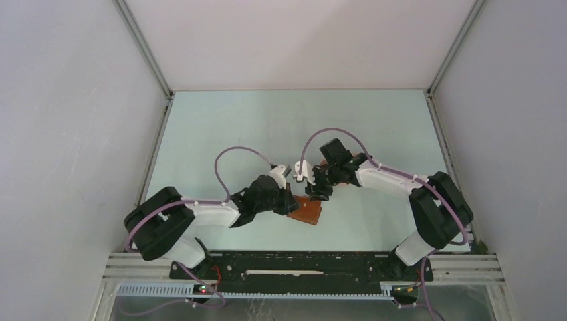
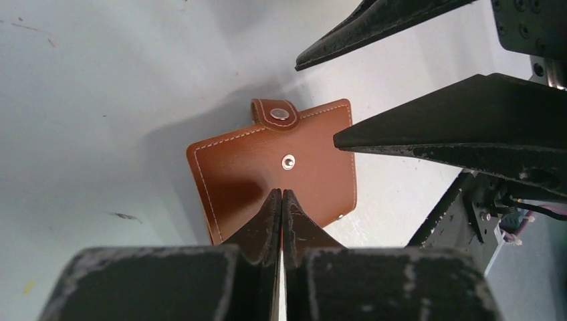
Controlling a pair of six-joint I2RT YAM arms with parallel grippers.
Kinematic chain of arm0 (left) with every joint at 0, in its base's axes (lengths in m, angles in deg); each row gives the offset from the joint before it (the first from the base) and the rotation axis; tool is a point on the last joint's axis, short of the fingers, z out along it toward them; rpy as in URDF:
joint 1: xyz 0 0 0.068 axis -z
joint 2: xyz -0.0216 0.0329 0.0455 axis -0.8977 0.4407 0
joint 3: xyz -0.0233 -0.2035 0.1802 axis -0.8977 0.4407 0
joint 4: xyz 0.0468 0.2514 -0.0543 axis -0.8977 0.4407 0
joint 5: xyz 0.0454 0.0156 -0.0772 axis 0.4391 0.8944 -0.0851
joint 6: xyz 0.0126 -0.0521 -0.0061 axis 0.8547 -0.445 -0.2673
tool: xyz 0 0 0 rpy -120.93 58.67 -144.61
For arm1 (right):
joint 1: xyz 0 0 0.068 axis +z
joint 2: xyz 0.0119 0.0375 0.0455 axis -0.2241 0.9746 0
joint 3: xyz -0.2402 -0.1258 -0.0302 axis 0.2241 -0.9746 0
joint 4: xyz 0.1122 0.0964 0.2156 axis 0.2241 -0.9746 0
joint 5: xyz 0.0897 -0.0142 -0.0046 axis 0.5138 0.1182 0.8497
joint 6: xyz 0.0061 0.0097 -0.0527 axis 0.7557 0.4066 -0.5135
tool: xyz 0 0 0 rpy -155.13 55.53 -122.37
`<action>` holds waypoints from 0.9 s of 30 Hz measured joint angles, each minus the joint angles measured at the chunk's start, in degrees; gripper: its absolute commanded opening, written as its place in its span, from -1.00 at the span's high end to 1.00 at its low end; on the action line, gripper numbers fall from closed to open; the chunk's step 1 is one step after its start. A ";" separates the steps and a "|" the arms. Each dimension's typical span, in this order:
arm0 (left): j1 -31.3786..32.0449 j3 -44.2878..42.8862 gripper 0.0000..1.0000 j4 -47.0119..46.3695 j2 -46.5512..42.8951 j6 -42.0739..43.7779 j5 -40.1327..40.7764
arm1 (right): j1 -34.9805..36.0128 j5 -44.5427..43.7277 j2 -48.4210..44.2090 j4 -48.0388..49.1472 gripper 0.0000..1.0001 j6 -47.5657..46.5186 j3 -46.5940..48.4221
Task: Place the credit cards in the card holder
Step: Close the card holder at the center of the board.
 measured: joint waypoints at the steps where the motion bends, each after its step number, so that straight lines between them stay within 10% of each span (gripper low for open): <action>1: -0.02 0.02 0.98 -0.31 0.59 -0.28 0.11 | 0.22 -0.52 0.57 0.33 -0.04 0.17 0.37; 15: -0.90 1.51 1.00 -5.64 4.24 -2.56 -0.17 | 2.58 -4.57 4.17 0.17 0.10 0.48 2.10; 27: -1.53 2.60 1.00 -8.46 4.87 -3.87 -1.22 | 4.11 -6.73 4.83 0.07 0.63 -0.42 2.10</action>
